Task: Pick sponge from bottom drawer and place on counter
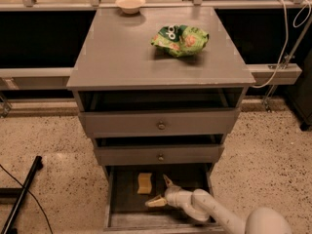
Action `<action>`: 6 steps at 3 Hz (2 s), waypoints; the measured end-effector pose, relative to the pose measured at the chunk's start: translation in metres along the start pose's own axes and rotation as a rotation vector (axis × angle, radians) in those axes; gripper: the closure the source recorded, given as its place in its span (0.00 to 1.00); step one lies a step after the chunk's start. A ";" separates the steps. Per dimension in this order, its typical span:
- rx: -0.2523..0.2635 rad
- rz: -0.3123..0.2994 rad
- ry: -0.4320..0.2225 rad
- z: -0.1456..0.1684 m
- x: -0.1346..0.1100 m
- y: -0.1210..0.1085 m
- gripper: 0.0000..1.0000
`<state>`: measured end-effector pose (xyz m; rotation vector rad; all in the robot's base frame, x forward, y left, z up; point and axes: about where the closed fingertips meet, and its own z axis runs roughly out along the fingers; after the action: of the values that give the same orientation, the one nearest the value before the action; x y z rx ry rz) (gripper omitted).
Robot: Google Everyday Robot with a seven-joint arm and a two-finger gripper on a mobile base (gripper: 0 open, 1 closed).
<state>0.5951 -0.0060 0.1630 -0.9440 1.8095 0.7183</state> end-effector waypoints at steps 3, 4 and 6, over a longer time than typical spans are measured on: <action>0.101 0.011 -0.044 0.066 0.025 -0.007 0.49; 0.084 -0.004 -0.110 0.069 0.023 -0.006 0.72; -0.122 -0.291 -0.341 -0.045 -0.078 -0.003 1.00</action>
Offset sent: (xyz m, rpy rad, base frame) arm 0.0380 0.0361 -0.0598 0.0009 -0.0141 -0.1552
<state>0.5970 -0.0211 0.2518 -1.0663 1.3115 0.7578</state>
